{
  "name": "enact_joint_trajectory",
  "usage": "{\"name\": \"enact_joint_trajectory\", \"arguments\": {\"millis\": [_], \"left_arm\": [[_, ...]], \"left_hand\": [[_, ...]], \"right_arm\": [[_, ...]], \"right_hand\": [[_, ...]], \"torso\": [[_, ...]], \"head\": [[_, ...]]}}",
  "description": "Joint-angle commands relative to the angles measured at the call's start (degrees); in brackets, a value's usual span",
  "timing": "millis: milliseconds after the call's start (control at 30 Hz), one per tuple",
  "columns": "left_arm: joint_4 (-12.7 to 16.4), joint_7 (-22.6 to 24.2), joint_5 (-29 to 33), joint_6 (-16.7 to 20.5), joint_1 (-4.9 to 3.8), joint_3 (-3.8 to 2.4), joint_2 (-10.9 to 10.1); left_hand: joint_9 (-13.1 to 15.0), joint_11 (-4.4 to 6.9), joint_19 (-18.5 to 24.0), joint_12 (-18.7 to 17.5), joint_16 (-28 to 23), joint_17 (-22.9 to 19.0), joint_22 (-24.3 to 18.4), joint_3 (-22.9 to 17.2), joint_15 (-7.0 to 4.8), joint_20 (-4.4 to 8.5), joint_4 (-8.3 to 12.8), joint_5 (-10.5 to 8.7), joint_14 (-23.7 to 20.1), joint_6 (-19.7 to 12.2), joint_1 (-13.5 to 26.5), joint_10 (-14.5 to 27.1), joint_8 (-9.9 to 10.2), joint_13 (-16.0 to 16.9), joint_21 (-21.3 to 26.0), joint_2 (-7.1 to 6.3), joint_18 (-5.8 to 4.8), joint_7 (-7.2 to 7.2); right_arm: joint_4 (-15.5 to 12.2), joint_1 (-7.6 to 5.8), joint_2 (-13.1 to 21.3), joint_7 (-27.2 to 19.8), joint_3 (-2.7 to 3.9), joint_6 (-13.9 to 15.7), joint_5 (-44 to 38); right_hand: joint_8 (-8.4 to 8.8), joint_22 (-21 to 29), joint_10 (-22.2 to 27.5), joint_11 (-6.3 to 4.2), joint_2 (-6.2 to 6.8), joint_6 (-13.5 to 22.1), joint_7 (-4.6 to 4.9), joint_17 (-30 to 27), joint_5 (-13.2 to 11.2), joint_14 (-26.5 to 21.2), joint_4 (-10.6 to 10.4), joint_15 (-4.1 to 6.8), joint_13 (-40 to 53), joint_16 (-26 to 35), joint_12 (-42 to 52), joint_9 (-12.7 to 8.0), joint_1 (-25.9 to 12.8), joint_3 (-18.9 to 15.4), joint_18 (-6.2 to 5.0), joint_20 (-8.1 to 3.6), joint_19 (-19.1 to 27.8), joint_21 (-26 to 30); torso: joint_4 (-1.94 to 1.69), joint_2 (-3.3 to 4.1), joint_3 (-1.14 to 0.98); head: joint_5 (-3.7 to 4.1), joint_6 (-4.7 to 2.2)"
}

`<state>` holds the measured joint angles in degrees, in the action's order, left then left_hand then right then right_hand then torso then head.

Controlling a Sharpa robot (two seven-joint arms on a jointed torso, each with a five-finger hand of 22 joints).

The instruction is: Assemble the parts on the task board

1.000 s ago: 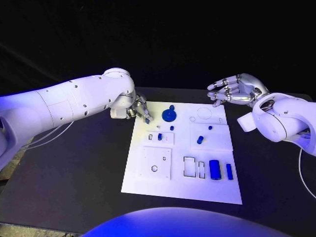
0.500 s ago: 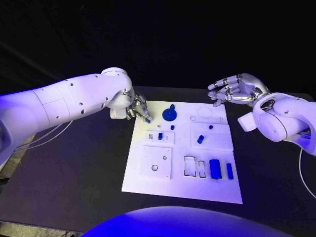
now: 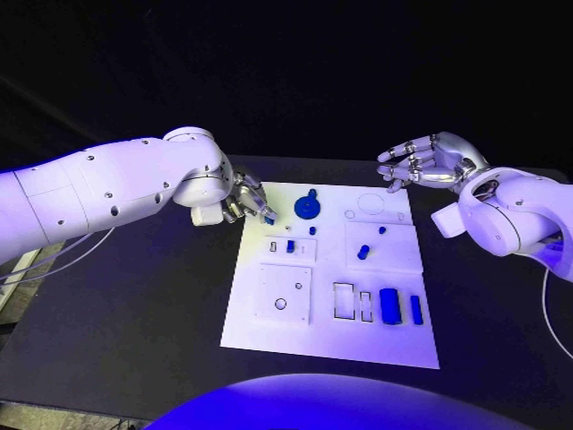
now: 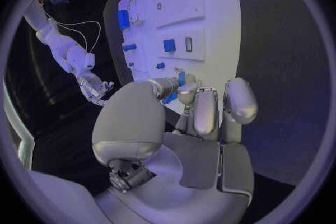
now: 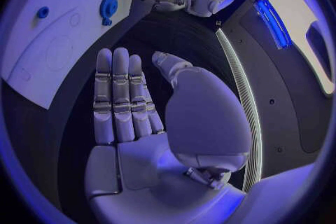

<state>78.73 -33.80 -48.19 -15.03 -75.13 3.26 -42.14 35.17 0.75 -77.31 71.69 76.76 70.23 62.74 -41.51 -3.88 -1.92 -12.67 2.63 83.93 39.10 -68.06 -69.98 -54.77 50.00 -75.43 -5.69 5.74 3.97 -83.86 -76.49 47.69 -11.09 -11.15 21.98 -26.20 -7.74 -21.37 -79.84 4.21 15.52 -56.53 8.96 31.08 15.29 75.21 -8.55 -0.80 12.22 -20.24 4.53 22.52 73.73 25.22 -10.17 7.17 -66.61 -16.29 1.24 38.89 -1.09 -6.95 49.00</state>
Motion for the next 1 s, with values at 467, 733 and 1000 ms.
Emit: {"name": "enact_joint_trajectory", "arguments": {"millis": [467,733,1000], "left_arm": [[9.4,2.4,-6.4,10.8,2.59,0.21,-4.8],[10.3,1.7,-7.2,8.1,3.08,0.39,-4.7],[9.8,1.0,-7.9,5.1,3.17,0.45,-3.8]], "left_hand": [[3.8,0.21,-1.3,0.9,-0.1,0.1,2.0,-11.4,-0.62,0.14,8.6,0.17,1.1,0.6,1.5,-1.9,-1.2,1.0,-1.3,-1.44,-0.59,-0.54],[3.8,0.22,-1.4,0.9,-0.1,0.1,2.1,-11.9,-0.63,0.15,8.8,0.17,1.1,0.7,1.6,-1.9,-1.2,1.0,-1.4,-1.57,-0.62,-0.54],[3.8,0.22,-1.4,0.9,-0.1,0.1,2.1,-12.0,-0.64,0.15,8.8,0.17,1.1,0.7,1.7,-2.0,-1.2,1.1,-1.4,-1.64,-0.62,-0.54]], "right_arm": [[0.3,0.30,0.0,-0.4,-0.01,-0.7,0.1],[0.3,0.40,-0.1,-0.4,-0.01,-0.8,0.1],[0.3,0.45,-0.1,-0.4,-0.01,-0.7,0.1]], "right_hand": [[0.02,0.1,0.3,0.02,0.04,0.5,-0.05,0.1,-0.1,-0.4,-0.3,-0.19,0.0,0.2,-0.4,0.1,-0.5,0.1,-0.26,0.23,-0.1,0.2],[0.01,0.1,0.3,0.03,0.05,0.6,-0.05,0.2,-0.1,-0.4,-0.4,-0.20,0.1,0.3,-0.4,0.1,-0.5,0.1,-0.26,0.24,-0.2,0.3],[0.00,0.2,0.3,0.04,0.04,0.6,-0.04,0.3,-0.1,-0.4,-0.4,-0.20,0.1,0.3,-0.4,0.1,-0.5,0.0,-0.26,0.25,-0.2,0.3]], "torso": [[0.05,0.01,0.05],[0.05,0.08,0.04],[0.03,0.07,0.05]], "head": [[-0.54,0.48],[-0.59,0.77],[-0.61,0.97]]}}
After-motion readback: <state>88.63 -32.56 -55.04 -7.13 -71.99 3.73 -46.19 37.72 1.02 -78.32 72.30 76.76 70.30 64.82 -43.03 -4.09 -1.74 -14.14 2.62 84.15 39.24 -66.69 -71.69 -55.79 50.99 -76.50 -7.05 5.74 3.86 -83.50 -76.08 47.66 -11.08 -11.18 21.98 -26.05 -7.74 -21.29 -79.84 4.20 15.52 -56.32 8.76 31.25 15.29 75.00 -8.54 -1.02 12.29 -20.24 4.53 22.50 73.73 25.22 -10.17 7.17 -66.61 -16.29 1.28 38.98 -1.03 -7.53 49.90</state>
